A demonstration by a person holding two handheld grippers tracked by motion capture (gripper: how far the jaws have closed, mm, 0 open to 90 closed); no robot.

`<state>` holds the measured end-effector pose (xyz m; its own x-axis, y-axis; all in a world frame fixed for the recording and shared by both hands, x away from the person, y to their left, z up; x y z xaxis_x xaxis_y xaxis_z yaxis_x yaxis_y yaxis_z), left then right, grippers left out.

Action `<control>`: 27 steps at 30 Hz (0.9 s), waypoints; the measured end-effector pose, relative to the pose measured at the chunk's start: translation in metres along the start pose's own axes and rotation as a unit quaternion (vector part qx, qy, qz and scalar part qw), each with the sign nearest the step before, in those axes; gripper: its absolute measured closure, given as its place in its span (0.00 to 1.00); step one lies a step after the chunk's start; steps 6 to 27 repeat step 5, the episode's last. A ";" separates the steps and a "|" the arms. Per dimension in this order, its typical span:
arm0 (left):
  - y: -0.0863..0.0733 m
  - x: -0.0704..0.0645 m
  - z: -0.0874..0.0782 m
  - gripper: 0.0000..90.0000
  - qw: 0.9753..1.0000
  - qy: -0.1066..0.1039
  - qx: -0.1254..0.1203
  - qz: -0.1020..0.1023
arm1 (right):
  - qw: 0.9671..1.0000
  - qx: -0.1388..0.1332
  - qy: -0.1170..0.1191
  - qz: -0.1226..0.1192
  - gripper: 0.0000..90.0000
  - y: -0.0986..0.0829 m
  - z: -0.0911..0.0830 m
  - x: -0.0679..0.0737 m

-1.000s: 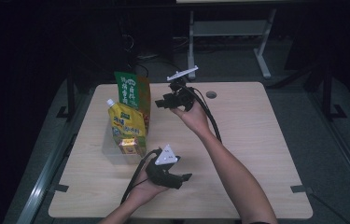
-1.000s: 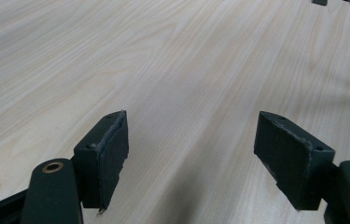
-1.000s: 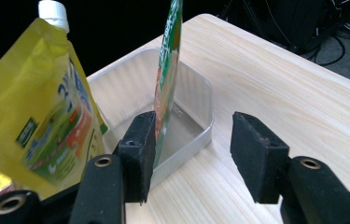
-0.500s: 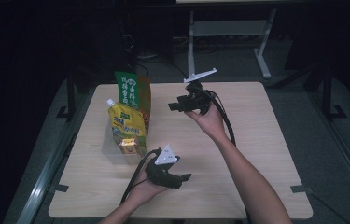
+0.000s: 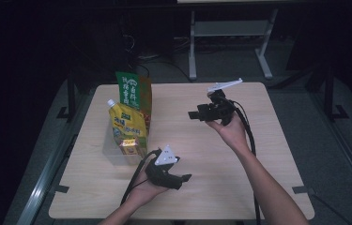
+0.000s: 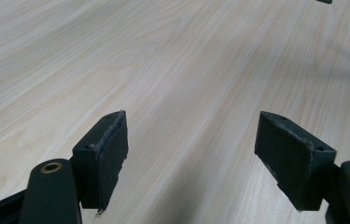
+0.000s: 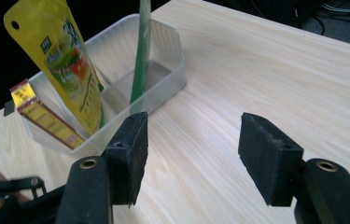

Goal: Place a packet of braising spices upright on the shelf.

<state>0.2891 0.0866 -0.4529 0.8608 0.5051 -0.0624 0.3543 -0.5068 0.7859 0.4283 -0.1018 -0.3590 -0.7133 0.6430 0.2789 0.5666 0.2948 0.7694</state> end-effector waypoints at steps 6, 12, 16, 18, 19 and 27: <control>0.000 0.000 0.000 0.28 1.000 0.000 0.000 0.006 | 1.000 -0.003 -0.008 0.005 0.44 -0.013 -0.012 -0.003; 0.000 0.000 0.000 0.28 1.000 0.000 0.000 0.006 | 1.000 -0.003 -0.008 0.005 0.44 -0.013 -0.012 -0.003; 0.000 0.000 0.000 0.28 1.000 0.000 0.000 0.006 | 1.000 -0.003 -0.008 0.005 0.44 -0.013 -0.012 -0.003; 0.000 0.000 0.000 0.28 1.000 0.000 0.000 0.006 | 1.000 -0.003 -0.008 0.005 0.44 -0.013 -0.012 -0.003; 0.000 0.000 0.000 0.28 1.000 0.000 0.000 0.006 | 1.000 -0.003 -0.008 0.005 0.44 -0.013 -0.012 -0.003; 0.000 0.000 0.000 0.28 1.000 0.000 0.000 0.006 | 1.000 -0.003 -0.008 0.005 0.44 -0.013 -0.012 -0.003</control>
Point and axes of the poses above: each handheld gripper's, and its own axes: z roughly forward along the jaws, y roughly out of its top, x roughly to its left, the point moved 3 cm from there along z, roughly forward along the jaws
